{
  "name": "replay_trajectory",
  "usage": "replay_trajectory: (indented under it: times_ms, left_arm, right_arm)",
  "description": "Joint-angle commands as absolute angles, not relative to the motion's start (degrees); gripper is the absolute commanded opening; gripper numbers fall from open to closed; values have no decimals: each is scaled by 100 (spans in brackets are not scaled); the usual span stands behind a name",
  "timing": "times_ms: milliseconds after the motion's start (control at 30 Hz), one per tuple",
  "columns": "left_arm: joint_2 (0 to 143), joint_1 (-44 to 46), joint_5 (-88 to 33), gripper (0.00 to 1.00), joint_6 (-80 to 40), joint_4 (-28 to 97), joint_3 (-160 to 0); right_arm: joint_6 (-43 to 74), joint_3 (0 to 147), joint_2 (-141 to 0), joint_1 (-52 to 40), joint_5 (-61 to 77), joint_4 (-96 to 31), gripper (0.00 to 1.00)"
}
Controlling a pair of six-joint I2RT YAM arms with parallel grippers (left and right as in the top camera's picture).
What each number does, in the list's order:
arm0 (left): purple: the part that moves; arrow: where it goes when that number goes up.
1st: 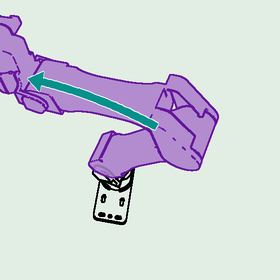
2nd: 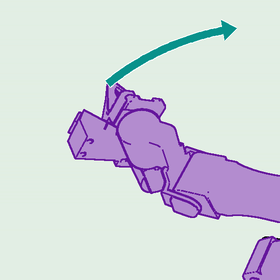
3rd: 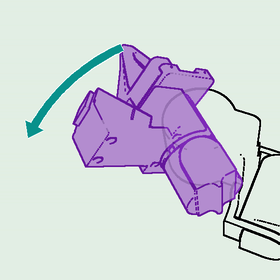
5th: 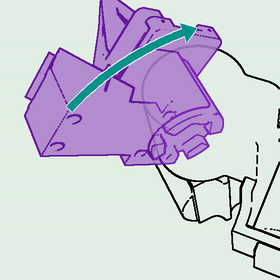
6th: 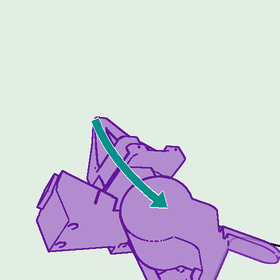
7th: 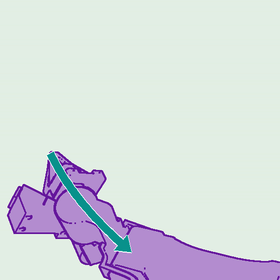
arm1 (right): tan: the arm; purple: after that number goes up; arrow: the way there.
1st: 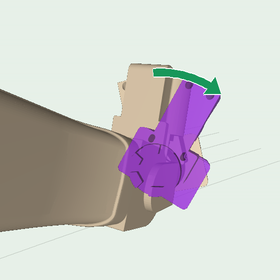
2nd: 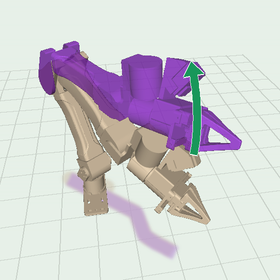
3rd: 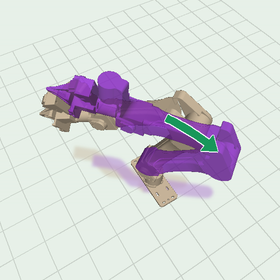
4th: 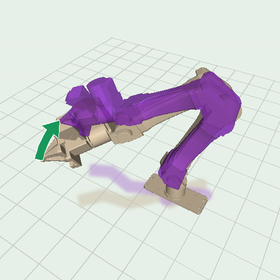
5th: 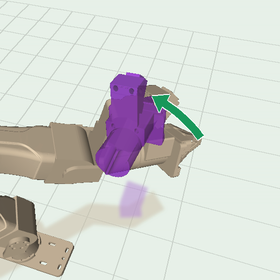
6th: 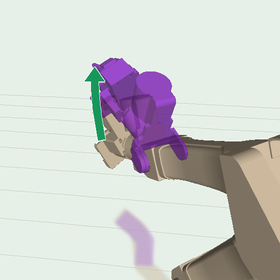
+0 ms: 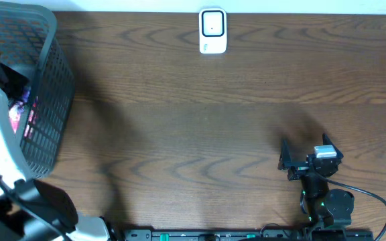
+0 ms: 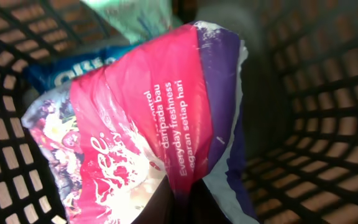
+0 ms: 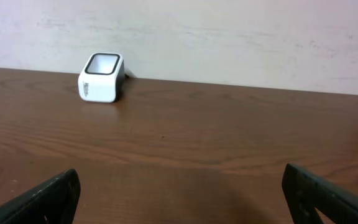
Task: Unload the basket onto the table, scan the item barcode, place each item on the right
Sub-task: 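Reach the left gripper into the basket and grasp the pink-purple pack, then lift the pink-purple pack out and place it before the scanner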
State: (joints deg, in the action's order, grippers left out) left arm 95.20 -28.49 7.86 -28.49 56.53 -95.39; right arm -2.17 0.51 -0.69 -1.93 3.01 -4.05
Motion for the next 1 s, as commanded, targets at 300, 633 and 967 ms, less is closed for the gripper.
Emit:
replay_trajectory:
  times_ms: [300, 633, 967]
  left_arm:
    - [7352, -2838, 5, 7, -2814, 5470, -9636]
    - [6539, -1385, -670, 7, -2665, 5301, -9636]
    - [6604, 965, -582, 7, -2534, 5172, -9633]
  right_arm:
    - [-285, 36, -32, -150, 316, -419, 99]
    - [-285, 36, -32, -150, 316, -419, 99]
    - [-285, 36, -32, -150, 314, -419, 99]
